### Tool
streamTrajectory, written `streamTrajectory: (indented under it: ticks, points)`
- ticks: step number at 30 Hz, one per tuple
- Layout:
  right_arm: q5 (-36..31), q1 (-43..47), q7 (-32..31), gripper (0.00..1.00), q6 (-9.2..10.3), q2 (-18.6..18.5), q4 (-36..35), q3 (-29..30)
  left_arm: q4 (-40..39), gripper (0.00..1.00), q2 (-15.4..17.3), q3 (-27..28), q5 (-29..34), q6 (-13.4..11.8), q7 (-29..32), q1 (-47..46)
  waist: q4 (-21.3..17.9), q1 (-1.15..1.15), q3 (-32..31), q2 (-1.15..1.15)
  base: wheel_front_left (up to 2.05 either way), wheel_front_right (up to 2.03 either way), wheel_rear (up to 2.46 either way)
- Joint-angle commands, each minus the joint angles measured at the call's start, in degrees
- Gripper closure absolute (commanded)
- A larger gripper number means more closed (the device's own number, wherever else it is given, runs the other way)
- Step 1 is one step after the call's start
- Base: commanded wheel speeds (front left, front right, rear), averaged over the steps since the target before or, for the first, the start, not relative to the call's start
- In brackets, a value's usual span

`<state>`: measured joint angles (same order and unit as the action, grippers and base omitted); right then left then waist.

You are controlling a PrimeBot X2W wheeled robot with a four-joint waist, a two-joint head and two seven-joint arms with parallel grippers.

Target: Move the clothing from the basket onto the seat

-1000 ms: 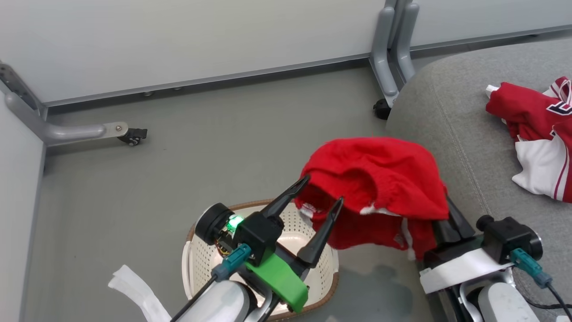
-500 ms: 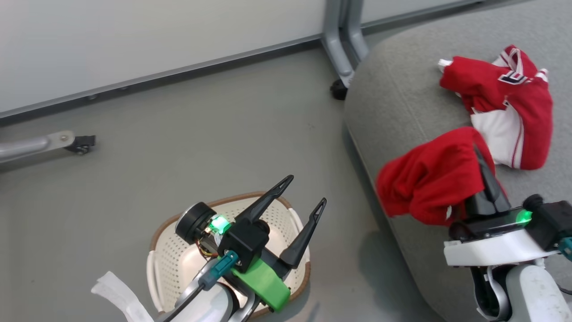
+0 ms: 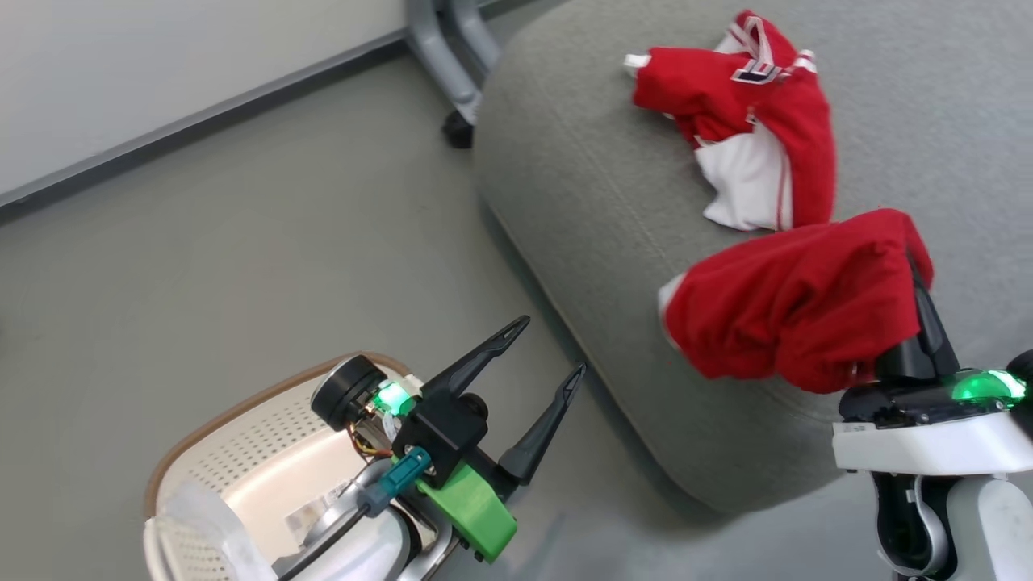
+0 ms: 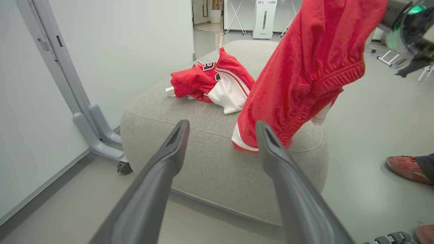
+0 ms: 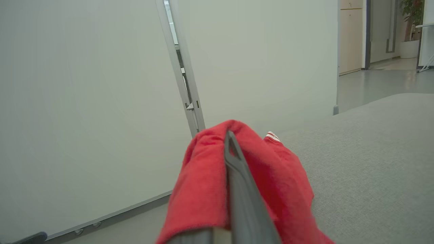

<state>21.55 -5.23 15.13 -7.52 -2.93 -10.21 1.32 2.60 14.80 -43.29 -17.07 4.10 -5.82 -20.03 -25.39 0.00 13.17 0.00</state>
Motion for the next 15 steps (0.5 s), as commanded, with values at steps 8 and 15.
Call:
streamTrajectory:
  ticks: [8,15]
  points:
    - [2.5,1.35,0.03,1.0,0.06,0.08,-2.12,3.69,0.49,0.0,-0.37,-1.25,0.53,0.52,0.8,-3.1,-7.28,0.0,5.46,0.0,0.0,0.0,0.0]
    - [7.92,-6.62,0.02,1.0,0.06,0.01,-3.02,8.96,-0.32,0.0,0.03,-2.02,1.14,0.71,1.89,-4.77,-6.19,0.0,9.7,0.0,0.0,0.0,0.0]
